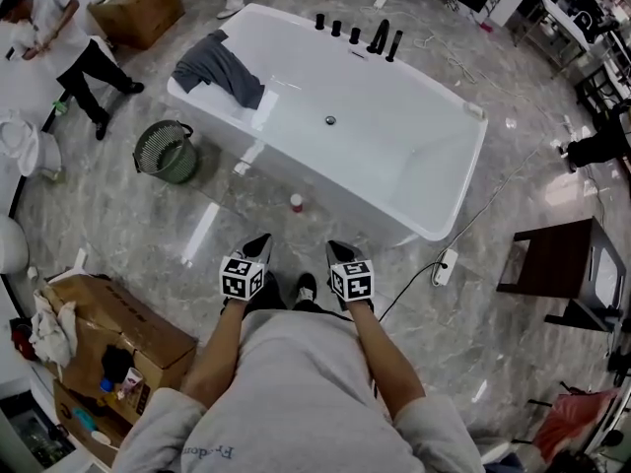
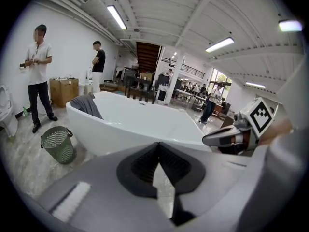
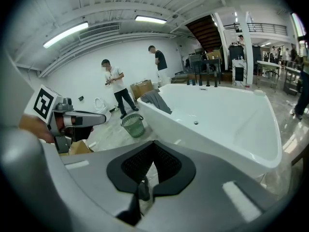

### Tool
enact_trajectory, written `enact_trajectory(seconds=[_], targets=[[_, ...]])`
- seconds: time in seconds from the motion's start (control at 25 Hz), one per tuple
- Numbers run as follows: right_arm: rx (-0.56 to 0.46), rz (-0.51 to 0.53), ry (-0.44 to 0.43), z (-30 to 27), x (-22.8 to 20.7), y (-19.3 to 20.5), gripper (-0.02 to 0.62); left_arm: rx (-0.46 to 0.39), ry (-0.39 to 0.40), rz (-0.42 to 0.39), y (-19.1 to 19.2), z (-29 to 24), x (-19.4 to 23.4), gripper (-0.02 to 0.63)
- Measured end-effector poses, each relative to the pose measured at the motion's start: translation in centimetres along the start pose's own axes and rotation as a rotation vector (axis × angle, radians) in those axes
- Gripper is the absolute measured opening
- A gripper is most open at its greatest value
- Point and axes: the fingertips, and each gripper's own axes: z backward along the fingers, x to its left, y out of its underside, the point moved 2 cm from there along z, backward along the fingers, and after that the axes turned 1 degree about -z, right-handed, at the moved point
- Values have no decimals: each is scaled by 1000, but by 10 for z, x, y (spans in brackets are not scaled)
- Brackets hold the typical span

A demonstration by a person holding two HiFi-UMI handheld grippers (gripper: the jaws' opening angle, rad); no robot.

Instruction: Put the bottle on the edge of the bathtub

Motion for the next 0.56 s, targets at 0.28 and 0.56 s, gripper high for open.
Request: enact_trajectory(seconds=[0.28,0.56], targets=[[11,-8,5,-2,0,3,2,9,2,-2,1,-1,0,58],[11,-10,13,0,-4,4,2,11,4,-14,-1,-3,-5,58]])
